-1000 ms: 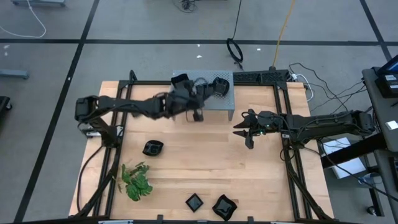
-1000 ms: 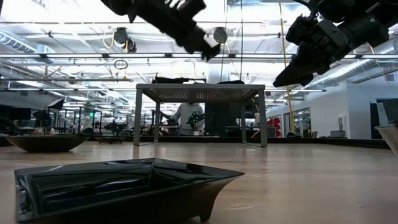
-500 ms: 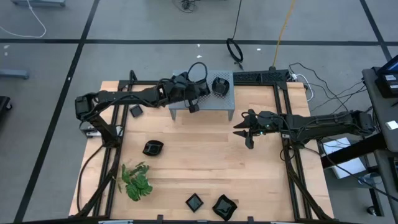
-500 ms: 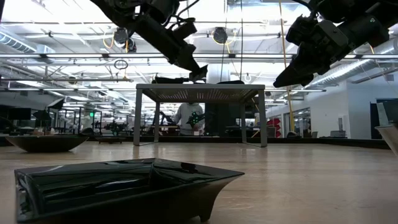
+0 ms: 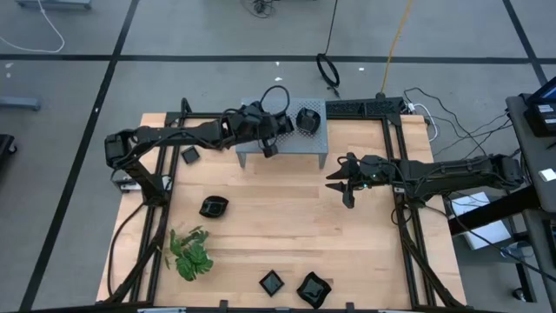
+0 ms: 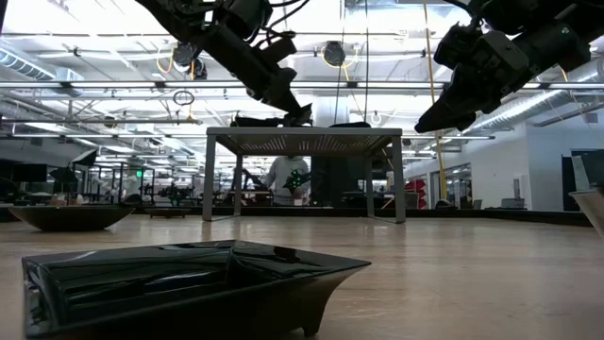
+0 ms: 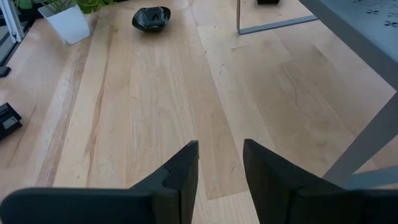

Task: Pick & Place Mini shaped plates
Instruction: Stack the black square plate on top of the black square plates on the shelf

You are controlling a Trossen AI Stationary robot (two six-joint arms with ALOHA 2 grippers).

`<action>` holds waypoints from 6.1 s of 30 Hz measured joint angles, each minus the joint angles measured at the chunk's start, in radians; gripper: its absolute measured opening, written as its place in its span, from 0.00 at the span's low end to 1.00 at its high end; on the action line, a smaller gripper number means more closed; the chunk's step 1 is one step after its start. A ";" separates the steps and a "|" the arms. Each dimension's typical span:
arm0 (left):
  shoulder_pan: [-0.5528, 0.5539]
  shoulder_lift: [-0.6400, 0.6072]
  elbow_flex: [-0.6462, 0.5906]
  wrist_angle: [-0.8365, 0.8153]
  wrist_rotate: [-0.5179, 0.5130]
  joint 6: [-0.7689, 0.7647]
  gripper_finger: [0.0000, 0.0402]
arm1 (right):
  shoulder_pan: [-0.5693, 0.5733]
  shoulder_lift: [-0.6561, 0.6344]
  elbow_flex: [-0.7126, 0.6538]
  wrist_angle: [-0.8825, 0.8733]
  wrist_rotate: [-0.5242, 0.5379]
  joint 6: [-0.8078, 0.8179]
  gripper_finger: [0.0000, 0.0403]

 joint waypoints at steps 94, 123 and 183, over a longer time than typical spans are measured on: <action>-0.970 0.131 -0.362 0.512 -0.013 -0.546 0.38 | 0.000 -0.001 0.000 0.001 0.000 0.000 0.29; -1.040 0.394 0.029 0.060 -0.168 -0.804 0.68 | 0.000 0.000 0.000 0.000 0.000 0.000 0.29; -0.753 0.115 0.020 -0.076 -0.091 -0.384 0.02 | 0.000 0.000 0.000 0.000 0.000 0.000 0.29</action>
